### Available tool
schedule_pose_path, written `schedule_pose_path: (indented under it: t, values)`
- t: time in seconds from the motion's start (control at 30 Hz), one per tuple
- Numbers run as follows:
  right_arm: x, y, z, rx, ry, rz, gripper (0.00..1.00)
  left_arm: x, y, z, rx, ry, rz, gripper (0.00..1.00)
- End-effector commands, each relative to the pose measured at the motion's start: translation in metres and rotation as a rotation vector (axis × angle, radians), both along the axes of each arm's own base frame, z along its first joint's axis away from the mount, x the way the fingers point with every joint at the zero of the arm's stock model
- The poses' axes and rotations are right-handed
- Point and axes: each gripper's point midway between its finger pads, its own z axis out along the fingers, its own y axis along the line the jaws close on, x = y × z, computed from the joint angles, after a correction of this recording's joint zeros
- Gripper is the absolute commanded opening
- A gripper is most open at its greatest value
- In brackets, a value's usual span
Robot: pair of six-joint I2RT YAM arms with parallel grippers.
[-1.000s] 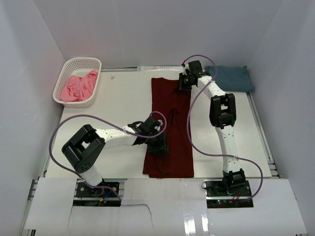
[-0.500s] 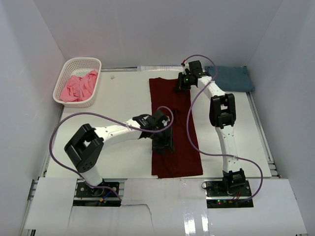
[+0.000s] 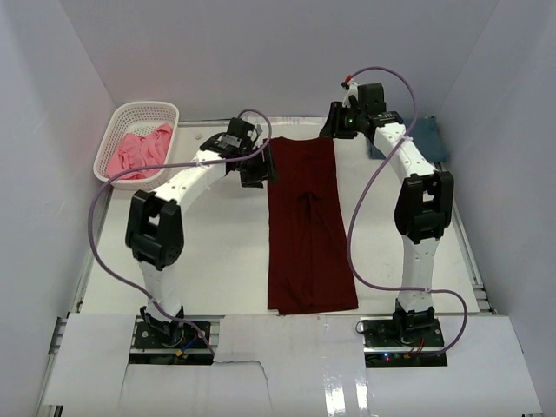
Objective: Fold and stack the t-shirts
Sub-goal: Rotate the tshirt 90 degrees
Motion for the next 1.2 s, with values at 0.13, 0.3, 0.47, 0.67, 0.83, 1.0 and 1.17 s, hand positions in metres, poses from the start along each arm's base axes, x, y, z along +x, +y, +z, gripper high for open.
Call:
schedule_pose_path:
  t: [0.13,0.3,0.47,0.67,0.83,1.0,1.17]
  values:
    - [-0.051,0.003,-0.077,0.036,0.254,0.065,0.37,0.089,-0.052,0.041,-0.083,-0.223,-0.083,0.68]
    - [-0.092,0.011,-0.096,0.101,0.295,0.112,0.13,0.118,-0.067,0.023,-0.085,-0.251,-0.115,0.68]
    - [-0.114,0.025,-0.099,0.191,0.331,0.177,0.08,0.125,-0.078,-0.008,-0.107,-0.248,-0.161,0.69]
    - [-0.119,0.028,-0.094,0.178,0.307,0.18,0.08,0.126,-0.083,-0.041,-0.127,-0.247,-0.179,0.68]
    - [-0.122,0.03,-0.088,0.175,0.299,0.189,0.08,0.127,-0.086,-0.06,-0.128,-0.224,-0.185,0.69]
    - [-0.119,0.041,-0.089,0.23,0.307,0.224,0.1,0.133,-0.085,-0.077,-0.107,-0.224,-0.181,0.69]
    - [-0.107,0.049,-0.101,0.261,0.328,0.239,0.08,0.133,-0.082,-0.094,-0.083,-0.211,-0.181,0.69]
